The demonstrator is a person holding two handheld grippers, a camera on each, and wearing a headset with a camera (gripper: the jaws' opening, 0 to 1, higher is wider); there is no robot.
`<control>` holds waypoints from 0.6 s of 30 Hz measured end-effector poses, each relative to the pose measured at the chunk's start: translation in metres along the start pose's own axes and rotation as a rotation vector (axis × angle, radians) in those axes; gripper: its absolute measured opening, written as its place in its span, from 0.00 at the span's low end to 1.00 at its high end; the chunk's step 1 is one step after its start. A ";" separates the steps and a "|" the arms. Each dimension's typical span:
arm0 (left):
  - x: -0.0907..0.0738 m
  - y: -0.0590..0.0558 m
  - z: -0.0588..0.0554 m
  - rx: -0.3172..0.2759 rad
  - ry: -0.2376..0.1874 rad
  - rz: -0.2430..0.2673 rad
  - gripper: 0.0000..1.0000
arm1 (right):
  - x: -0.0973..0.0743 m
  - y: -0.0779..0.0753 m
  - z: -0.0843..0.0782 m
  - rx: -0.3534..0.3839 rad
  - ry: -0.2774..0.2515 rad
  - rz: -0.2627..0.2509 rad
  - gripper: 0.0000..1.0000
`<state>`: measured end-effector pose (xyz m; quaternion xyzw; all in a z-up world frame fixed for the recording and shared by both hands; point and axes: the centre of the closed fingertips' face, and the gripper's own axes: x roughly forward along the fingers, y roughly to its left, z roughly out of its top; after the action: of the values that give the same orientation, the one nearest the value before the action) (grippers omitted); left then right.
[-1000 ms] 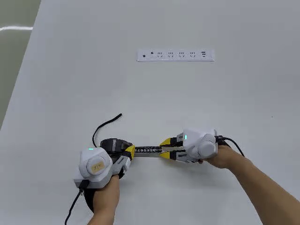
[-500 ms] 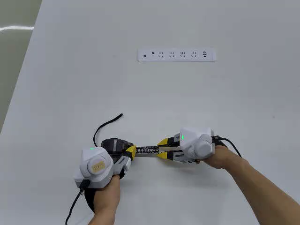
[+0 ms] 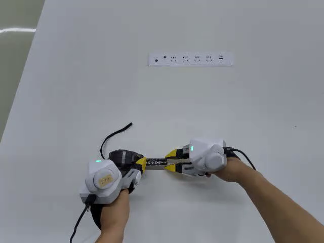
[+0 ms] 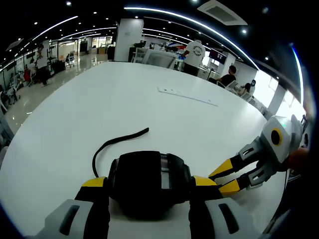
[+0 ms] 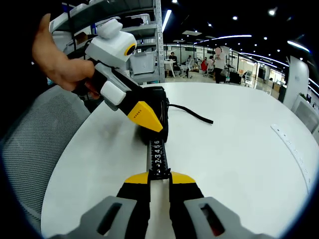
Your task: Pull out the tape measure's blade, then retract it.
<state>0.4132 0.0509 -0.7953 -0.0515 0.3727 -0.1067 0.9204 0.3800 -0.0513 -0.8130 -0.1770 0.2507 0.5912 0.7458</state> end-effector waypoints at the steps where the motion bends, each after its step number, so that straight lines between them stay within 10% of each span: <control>1: 0.000 0.000 0.000 -0.001 0.000 0.000 0.61 | 0.001 0.000 0.001 -0.001 -0.001 0.000 0.12; 18: -0.002 0.001 0.001 -0.007 0.004 -0.010 0.61 | 0.017 0.003 0.014 0.005 -0.014 0.008 0.12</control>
<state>0.4126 0.0518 -0.7938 -0.0565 0.3745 -0.1099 0.9189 0.3823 -0.0298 -0.8115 -0.1700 0.2479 0.5947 0.7457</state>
